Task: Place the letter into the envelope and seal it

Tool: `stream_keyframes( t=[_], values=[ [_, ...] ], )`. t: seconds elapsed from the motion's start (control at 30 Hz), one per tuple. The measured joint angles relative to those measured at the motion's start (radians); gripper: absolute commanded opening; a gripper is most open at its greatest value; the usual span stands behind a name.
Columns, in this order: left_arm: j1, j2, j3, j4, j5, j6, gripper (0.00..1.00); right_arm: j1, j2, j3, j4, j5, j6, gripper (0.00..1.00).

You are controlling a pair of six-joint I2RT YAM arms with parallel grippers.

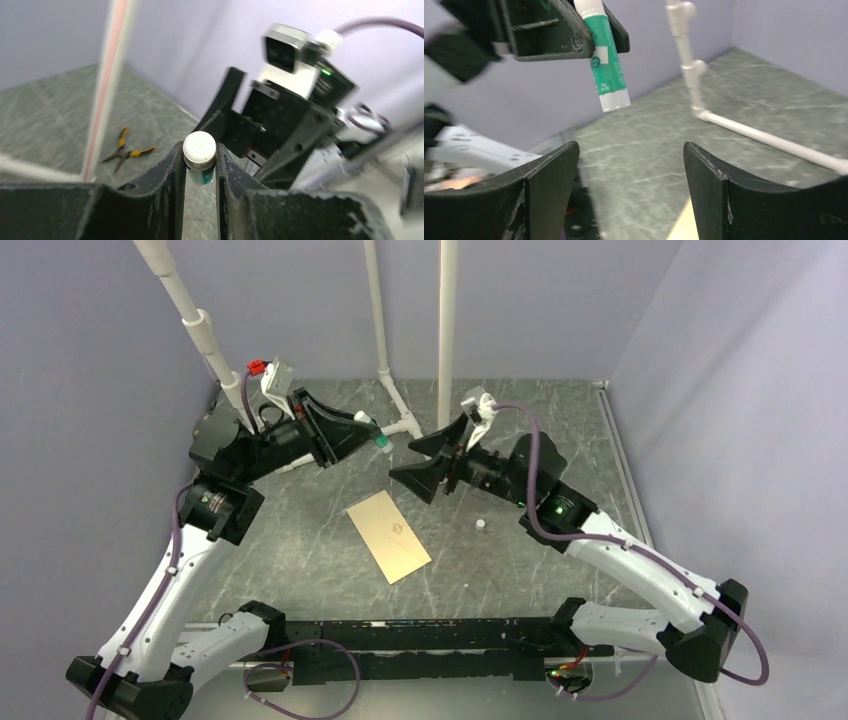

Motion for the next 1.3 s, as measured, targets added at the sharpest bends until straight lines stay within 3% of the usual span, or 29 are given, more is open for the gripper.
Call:
stream_keyframes(
  t=[0.2, 0.47, 0.67, 0.83, 1.0, 1.1, 1.3],
  values=[
    [-0.002, -0.014, -0.045, 0.251, 0.302, -0.053, 0.02, 0.000, -0.069, -0.128, 0.261, -0.154, 0.257, 0.78],
    [-0.003, -0.015, -0.062, 0.444, 0.449, -0.158, 0.02, 0.000, -0.034, -0.156, 0.464, -0.270, 0.402, 0.61],
    [-0.002, -0.021, -0.065, 0.487, 0.465, -0.175, 0.02, 0.001, -0.011, -0.154, 0.552, -0.304, 0.450, 0.46],
    [-0.001, -0.020, -0.080, 0.497, 0.464, -0.188, 0.02, 0.002, 0.009, -0.146, 0.571, -0.327, 0.463, 0.45],
    [-0.001, -0.021, -0.081, 0.497, 0.452, -0.184, 0.02, 0.003, 0.024, -0.126, 0.577, -0.352, 0.464, 0.18],
    [0.001, -0.031, -0.087, 0.491, 0.430, -0.183, 0.03, 0.003, 0.032, -0.109, 0.564, -0.364, 0.447, 0.08],
    [0.001, -0.053, -0.085, 0.333, 0.287, -0.126, 0.03, 0.026, 0.028, -0.050, 0.385, -0.280, 0.175, 0.00]
  ],
)
